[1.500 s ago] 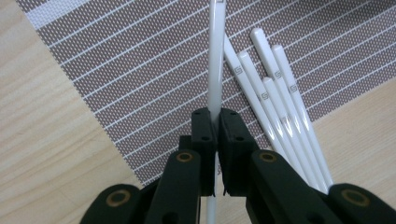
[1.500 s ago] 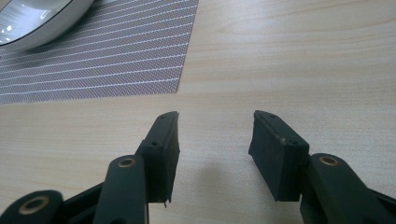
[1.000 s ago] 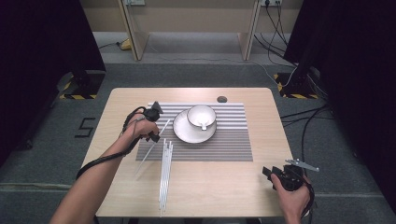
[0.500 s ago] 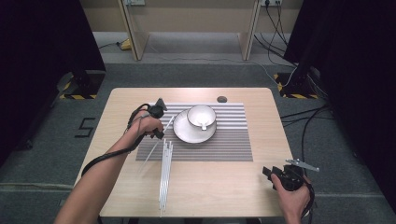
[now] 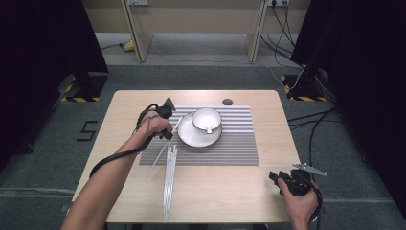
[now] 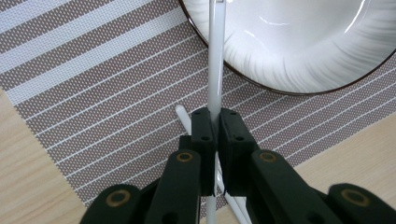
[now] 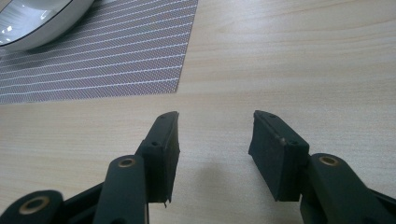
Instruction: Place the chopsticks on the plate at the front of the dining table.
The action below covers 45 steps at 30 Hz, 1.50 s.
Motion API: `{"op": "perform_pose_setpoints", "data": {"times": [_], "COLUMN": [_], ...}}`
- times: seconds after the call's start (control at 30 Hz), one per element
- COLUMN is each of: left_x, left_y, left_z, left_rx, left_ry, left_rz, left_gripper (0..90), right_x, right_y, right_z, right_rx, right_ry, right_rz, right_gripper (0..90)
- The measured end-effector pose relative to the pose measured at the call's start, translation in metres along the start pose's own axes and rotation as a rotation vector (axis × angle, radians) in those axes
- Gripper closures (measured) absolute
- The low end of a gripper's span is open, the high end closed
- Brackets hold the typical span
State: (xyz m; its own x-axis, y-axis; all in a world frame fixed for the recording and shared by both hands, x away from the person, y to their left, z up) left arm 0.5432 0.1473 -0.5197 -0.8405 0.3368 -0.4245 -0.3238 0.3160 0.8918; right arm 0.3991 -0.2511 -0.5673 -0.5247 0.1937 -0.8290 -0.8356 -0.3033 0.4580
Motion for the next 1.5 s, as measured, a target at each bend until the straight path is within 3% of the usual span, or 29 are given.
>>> {"op": "perform_pose_setpoints", "data": {"times": [0.53,1.5], "left_x": [-0.02,-0.046], "left_y": [-0.005,-0.021], "left_z": [-0.009,-0.02], "left_rx": [0.002,0.01], "left_ry": [0.044,0.097], "left_rz": [-0.05,-0.089], "left_gripper": [85.2,85.1], "right_x": [0.0,0.0], "right_y": [0.0,0.0], "right_z": [0.0,0.0], "right_rx": [0.0,-0.002], "right_ry": [-0.005,-0.008], "right_rz": [0.0,0.002], "right_gripper": [52.0,52.3]}}
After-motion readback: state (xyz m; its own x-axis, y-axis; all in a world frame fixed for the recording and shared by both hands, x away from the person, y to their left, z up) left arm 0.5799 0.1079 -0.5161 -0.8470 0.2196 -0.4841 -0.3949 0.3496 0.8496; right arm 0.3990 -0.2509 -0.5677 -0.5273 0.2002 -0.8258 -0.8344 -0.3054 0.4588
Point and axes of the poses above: each handheld gripper's, and its own axes: y roughly backward along the jaws, x roughly out of its underside, z roughly to its left, the point moved 10 cm from there along -y, roughly forward along the jaws, and after that the axes turned 15 degrees about -z, right-handed, at the moved point
